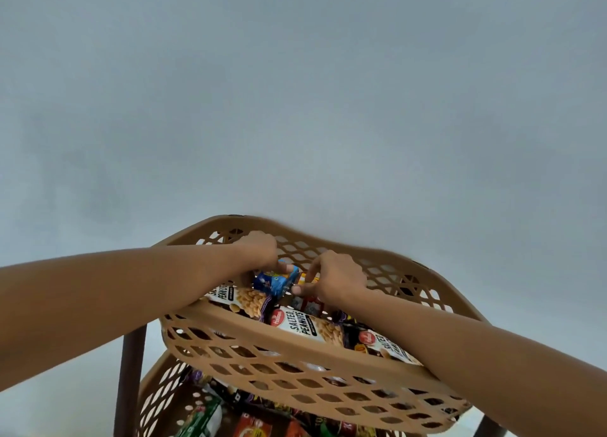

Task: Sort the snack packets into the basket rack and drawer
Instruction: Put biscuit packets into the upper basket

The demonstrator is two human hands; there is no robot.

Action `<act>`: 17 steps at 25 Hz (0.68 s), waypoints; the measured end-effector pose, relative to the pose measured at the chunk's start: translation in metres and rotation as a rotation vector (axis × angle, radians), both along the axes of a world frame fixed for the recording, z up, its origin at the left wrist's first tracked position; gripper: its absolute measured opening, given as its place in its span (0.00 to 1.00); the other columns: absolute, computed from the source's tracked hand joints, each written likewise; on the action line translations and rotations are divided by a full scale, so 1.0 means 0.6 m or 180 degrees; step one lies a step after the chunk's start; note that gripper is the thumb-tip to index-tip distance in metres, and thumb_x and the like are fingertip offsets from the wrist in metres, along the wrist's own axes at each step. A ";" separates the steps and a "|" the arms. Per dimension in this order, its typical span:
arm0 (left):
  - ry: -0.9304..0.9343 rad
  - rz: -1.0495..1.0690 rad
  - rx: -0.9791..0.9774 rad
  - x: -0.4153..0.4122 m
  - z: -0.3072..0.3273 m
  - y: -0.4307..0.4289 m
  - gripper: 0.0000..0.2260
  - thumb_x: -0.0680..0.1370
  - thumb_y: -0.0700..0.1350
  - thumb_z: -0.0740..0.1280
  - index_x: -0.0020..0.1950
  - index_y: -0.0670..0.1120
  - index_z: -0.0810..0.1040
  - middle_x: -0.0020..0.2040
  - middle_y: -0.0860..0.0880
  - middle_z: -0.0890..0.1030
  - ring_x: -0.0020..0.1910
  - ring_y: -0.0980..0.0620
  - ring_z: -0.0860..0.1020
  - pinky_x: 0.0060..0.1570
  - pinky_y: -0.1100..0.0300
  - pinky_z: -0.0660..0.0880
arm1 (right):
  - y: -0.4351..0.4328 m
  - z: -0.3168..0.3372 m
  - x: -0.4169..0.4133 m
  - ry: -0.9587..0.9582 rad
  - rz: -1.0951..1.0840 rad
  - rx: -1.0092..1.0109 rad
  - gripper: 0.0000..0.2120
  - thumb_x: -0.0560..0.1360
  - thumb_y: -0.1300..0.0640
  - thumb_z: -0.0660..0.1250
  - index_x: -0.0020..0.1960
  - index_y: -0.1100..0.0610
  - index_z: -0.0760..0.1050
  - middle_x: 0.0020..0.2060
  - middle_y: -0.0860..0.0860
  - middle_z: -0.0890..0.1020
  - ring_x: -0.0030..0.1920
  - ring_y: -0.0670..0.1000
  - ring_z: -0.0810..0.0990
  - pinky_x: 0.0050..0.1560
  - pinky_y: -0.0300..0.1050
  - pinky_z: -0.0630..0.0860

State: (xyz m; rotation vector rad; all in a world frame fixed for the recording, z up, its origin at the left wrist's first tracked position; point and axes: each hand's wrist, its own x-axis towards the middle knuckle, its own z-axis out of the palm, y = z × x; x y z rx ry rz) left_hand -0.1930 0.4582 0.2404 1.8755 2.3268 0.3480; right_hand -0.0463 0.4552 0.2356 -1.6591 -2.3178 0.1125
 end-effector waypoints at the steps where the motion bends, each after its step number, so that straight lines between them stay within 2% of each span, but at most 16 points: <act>1: -0.0065 0.0030 0.0033 -0.004 0.003 -0.002 0.26 0.74 0.62 0.65 0.51 0.38 0.76 0.46 0.44 0.77 0.45 0.47 0.77 0.49 0.57 0.75 | -0.003 0.003 0.000 -0.0002 -0.0015 0.0070 0.20 0.66 0.41 0.73 0.50 0.54 0.81 0.48 0.51 0.83 0.49 0.51 0.80 0.38 0.42 0.69; 4: -0.0140 0.0083 0.0539 -0.012 0.016 -0.007 0.21 0.75 0.57 0.66 0.54 0.39 0.76 0.50 0.43 0.78 0.52 0.43 0.79 0.47 0.54 0.74 | -0.014 0.025 0.004 0.0203 -0.0027 0.0653 0.17 0.68 0.41 0.72 0.49 0.52 0.81 0.48 0.49 0.83 0.50 0.51 0.80 0.41 0.42 0.69; 7: -0.0397 0.0047 0.1317 -0.012 0.044 -0.030 0.13 0.76 0.50 0.66 0.52 0.41 0.79 0.51 0.42 0.80 0.48 0.42 0.79 0.45 0.53 0.76 | -0.035 0.066 0.024 0.0649 0.0008 0.1213 0.11 0.70 0.43 0.71 0.45 0.49 0.81 0.44 0.47 0.83 0.47 0.49 0.81 0.39 0.41 0.67; 10: -0.0764 -0.0203 0.1640 -0.002 0.075 -0.080 0.09 0.75 0.47 0.65 0.49 0.46 0.83 0.48 0.45 0.83 0.48 0.45 0.80 0.48 0.52 0.78 | -0.072 0.099 0.056 0.1060 0.0198 0.1496 0.08 0.70 0.44 0.71 0.43 0.47 0.80 0.41 0.44 0.82 0.43 0.46 0.78 0.38 0.41 0.66; 13: -0.0652 -0.0623 0.1773 0.035 0.083 -0.161 0.09 0.77 0.47 0.65 0.51 0.48 0.83 0.48 0.48 0.84 0.48 0.50 0.81 0.50 0.57 0.77 | -0.125 0.108 0.097 0.1455 0.0548 0.1717 0.03 0.72 0.48 0.71 0.43 0.46 0.80 0.41 0.43 0.80 0.44 0.45 0.74 0.42 0.42 0.68; 17: -0.0077 -0.1032 0.2395 0.087 0.047 -0.287 0.14 0.80 0.53 0.59 0.60 0.51 0.79 0.56 0.55 0.81 0.54 0.56 0.79 0.51 0.62 0.75 | -0.209 0.082 0.165 0.1581 0.0581 0.2345 0.02 0.73 0.53 0.71 0.45 0.48 0.80 0.43 0.44 0.80 0.46 0.46 0.73 0.43 0.34 0.66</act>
